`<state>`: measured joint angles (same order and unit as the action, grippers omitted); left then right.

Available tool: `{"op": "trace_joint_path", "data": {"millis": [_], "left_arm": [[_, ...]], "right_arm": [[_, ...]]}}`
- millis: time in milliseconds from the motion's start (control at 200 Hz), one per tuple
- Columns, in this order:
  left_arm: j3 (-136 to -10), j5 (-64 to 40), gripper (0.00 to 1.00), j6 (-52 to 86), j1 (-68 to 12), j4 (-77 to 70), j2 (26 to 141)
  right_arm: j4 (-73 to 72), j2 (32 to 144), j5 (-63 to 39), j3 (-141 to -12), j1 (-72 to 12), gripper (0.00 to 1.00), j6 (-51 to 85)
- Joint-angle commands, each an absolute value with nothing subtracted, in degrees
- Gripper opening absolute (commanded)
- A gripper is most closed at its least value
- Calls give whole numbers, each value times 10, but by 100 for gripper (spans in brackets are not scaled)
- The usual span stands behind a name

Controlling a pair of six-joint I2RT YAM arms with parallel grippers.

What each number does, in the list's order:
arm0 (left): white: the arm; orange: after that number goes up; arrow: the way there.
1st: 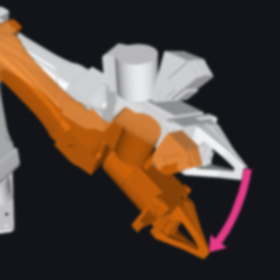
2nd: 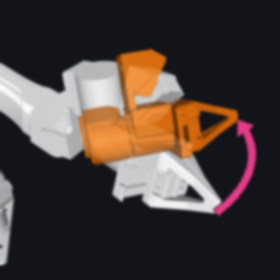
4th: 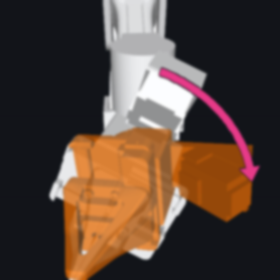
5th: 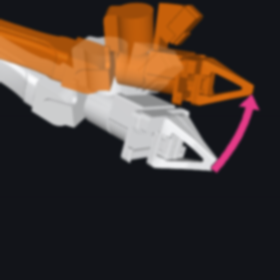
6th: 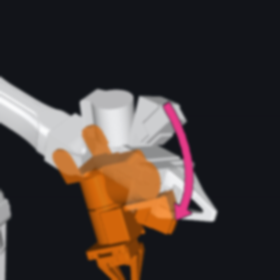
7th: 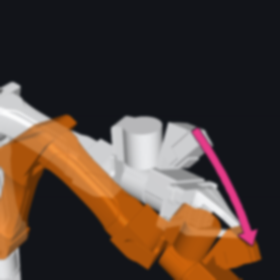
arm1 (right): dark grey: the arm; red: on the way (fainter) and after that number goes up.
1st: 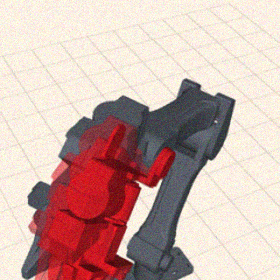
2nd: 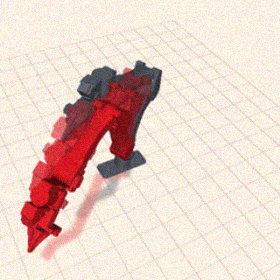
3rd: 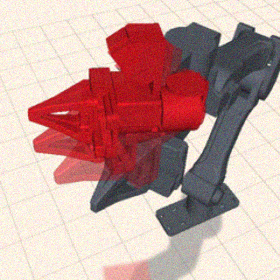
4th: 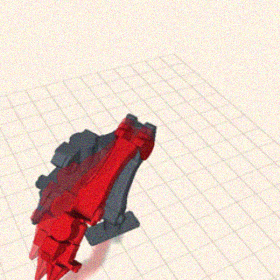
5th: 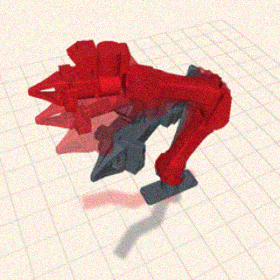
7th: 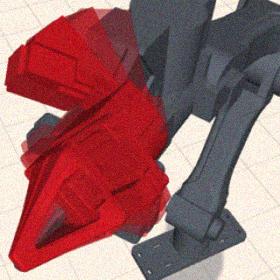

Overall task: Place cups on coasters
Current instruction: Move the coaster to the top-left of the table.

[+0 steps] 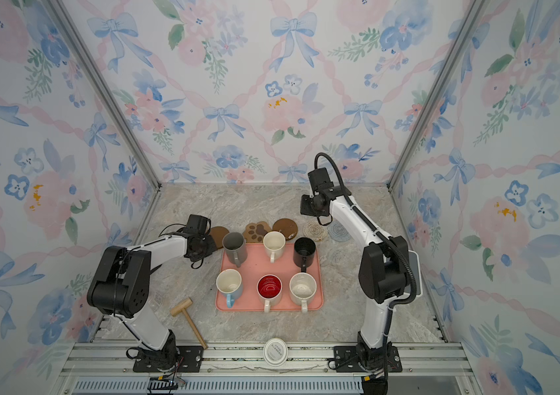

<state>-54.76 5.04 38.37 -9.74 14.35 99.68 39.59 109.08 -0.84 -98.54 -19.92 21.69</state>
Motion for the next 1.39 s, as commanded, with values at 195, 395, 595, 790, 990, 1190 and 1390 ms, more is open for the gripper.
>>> {"op": "trace_joint_path", "data": {"millis": [195,395,595,790,990,1190,1390], "left_arm": [[-581,27,0,368,-101,125,1026],[-596,18,0,366,-105,121,1012],[-583,1,0,362,-105,123,948],[-589,44,0,348,-85,133,894],[-643,50,0,330,-35,148,947],[-680,51,0,328,0,149,1009],[-701,35,0,326,20,149,1063]], "right_arm": [[411,1073,1,-989,-196,10,218],[414,1072,2,-992,-196,10,218],[414,1064,6,-987,-195,10,216],[409,1058,3,-980,-195,10,216],[398,1040,-1,-959,-195,10,212],[390,1003,1,-928,-186,9,210],[387,975,3,-898,-179,8,210]]}}
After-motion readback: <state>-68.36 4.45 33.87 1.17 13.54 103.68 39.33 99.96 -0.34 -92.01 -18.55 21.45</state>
